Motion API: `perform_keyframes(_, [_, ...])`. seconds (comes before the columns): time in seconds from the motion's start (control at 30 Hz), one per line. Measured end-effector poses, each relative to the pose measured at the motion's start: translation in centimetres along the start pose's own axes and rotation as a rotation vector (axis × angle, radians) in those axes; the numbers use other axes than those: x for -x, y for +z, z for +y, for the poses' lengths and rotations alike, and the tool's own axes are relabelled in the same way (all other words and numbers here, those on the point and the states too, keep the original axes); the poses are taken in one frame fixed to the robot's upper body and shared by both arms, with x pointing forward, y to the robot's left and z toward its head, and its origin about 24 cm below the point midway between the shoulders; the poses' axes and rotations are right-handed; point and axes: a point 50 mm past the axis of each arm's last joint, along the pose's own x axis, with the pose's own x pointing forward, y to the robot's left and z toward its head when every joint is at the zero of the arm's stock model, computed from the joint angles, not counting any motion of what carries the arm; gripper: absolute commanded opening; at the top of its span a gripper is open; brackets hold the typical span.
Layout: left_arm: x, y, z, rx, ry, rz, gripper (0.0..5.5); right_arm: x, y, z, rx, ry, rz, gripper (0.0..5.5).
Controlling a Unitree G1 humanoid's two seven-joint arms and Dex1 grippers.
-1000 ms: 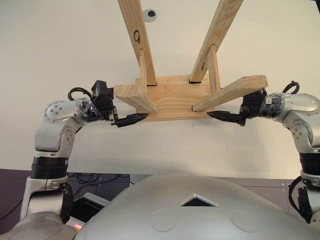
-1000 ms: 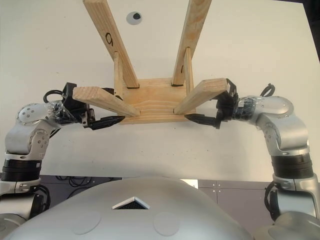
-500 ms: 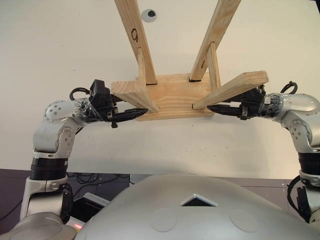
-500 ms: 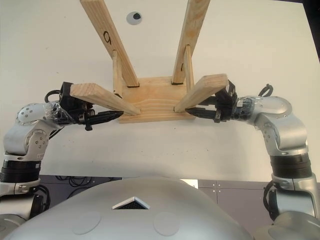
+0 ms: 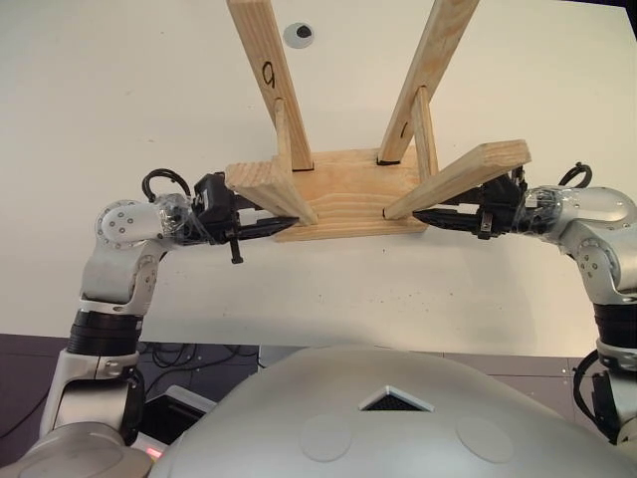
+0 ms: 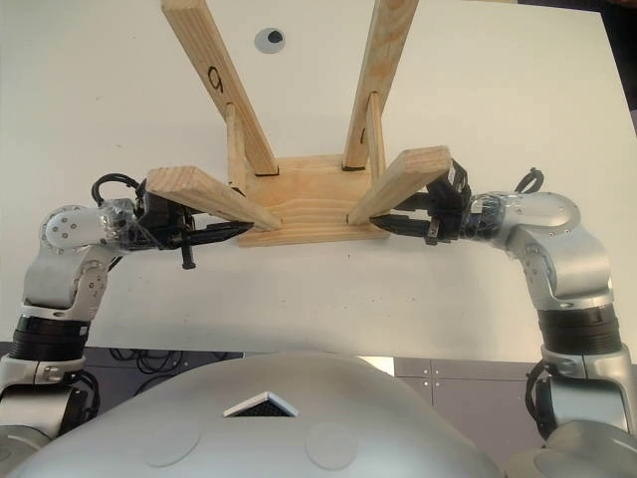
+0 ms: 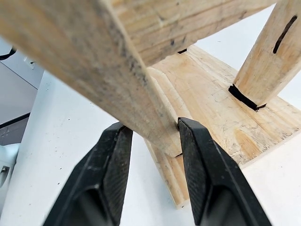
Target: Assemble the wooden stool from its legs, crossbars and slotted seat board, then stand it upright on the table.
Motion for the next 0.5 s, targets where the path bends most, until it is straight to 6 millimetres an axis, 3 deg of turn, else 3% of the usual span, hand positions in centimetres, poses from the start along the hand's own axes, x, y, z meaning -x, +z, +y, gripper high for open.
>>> perform_keyframes(0.27, [-0.5, -1.0, 0.2, 0.011, 0.002, 0.03, 1.11, -0.2, -0.4, -0.2, -0.008, 0.01, -0.005, 1.47])
perform_keyframes(0.37, [-0.5, 0.7, 0.9, 0.074, 0.013, 0.035, 1.11, 0.1, 0.4, -0.4, -0.092, -0.006, -0.038, 1.47])
perform_keyframes(0.5, [0.0, 3.6, 2.1, 0.268, 0.04, -0.037, 1.11, 0.6, 2.9, -1.0, -0.222, -0.015, -0.159, 1.47])
